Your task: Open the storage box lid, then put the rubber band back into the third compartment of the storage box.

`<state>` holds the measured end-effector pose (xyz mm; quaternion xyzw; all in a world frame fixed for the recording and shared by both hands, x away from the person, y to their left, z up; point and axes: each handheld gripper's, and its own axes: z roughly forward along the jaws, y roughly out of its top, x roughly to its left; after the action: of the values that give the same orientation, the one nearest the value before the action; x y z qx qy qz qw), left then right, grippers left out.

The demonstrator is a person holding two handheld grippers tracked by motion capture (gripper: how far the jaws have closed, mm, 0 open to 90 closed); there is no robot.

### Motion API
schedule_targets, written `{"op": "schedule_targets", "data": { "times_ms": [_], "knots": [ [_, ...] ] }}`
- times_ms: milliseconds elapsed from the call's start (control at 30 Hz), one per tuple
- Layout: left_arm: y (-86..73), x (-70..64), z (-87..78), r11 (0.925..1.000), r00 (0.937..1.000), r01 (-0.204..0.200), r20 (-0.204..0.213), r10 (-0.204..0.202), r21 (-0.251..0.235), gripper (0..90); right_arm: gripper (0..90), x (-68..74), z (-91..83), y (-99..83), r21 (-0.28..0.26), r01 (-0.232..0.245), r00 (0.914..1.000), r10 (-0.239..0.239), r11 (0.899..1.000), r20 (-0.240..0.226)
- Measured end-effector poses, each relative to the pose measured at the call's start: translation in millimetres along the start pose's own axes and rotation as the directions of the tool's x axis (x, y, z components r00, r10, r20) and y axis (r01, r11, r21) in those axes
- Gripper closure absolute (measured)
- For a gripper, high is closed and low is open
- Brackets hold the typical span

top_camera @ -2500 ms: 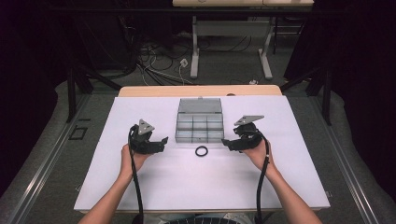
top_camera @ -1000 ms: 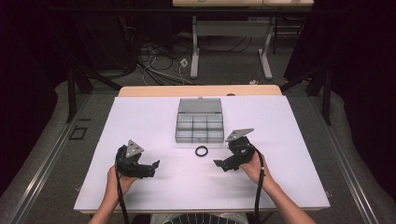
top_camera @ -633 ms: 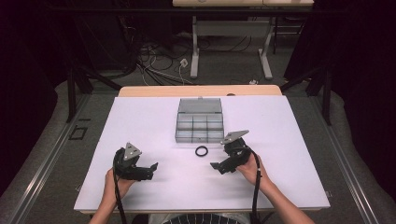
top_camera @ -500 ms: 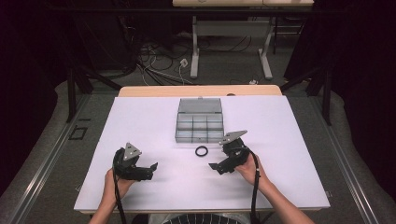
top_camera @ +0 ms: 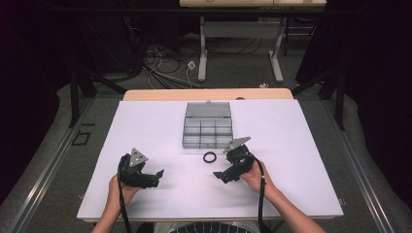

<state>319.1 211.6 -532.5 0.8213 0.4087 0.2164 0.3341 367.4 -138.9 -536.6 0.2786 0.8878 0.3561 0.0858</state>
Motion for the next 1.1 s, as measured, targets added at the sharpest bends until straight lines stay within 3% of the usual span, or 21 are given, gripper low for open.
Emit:
{"op": "schedule_targets", "data": {
  "times_ms": [433, 567, 1100],
  "knots": [
    [-0.1, 0.7, 0.2, 1.0000, 1.0000, 0.004, -0.005, -0.004, -0.002, 3.8, 0.0, 3.8, 4.6, 2.6, 0.011, 0.003, 0.9999, -0.003, 1.000, -0.015],
    [0.1, 0.1, -0.3, 1.0000, 1.0000, 0.003, -0.005, -0.003, -0.002, 3.8, 0.0, 6.4, 6.0, 4.2, 0.022, 0.007, 0.9998, -0.007, 1.000, 0.020],
    [-0.4, 0.2, 0.7, 0.9999, 1.0000, 0.002, -0.005, -0.002, 0.012, 4.0, 0.0, 3.1, 20.7, 9.3, 0.028, 0.001, 0.9999, -0.001, 1.000, -0.012]
  ]
}}
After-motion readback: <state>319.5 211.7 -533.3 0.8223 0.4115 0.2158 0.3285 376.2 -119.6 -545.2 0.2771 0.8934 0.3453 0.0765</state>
